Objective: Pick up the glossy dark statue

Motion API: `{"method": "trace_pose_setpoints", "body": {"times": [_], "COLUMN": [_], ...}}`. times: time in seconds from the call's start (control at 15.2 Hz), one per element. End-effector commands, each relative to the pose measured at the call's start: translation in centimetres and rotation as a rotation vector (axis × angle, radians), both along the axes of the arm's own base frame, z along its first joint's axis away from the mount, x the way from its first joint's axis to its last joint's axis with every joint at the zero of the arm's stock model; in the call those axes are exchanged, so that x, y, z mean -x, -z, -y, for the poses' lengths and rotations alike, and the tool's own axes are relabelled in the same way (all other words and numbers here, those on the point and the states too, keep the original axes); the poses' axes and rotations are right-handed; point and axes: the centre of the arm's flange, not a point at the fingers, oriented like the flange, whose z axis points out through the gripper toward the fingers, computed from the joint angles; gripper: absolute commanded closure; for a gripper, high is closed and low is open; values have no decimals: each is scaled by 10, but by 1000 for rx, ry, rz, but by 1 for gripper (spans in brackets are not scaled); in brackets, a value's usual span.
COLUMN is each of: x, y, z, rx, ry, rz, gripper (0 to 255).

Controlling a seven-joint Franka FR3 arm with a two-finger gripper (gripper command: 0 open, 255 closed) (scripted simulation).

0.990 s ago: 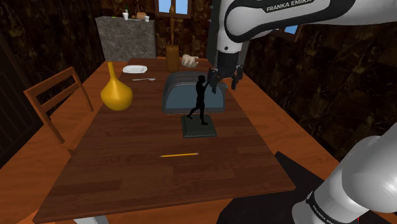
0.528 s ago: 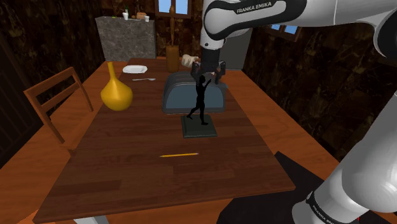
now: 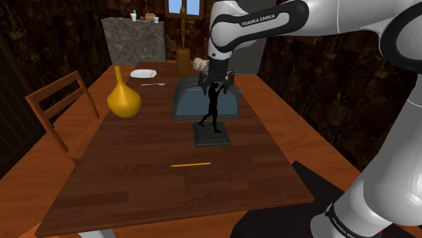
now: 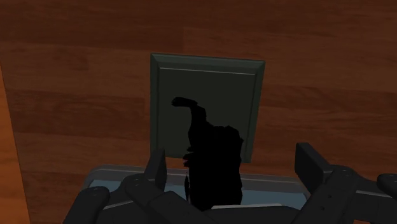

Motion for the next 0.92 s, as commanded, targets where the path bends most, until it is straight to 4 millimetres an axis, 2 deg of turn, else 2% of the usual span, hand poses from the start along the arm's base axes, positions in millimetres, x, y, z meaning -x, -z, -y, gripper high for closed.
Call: {"method": "trace_pose_setpoints", "body": {"times": [0.0,0.07,0.13,0.73,0.86], "x": [0,0,0,0,0], "y": [9,9,8,9,-2], "z": [0,0,0,0,0], "rx": [0,0,0,0,0], "ry": [0,0,0,0,0], "rz": [0,0,0,0,0], "gripper": [0,0,255,255,255]}}
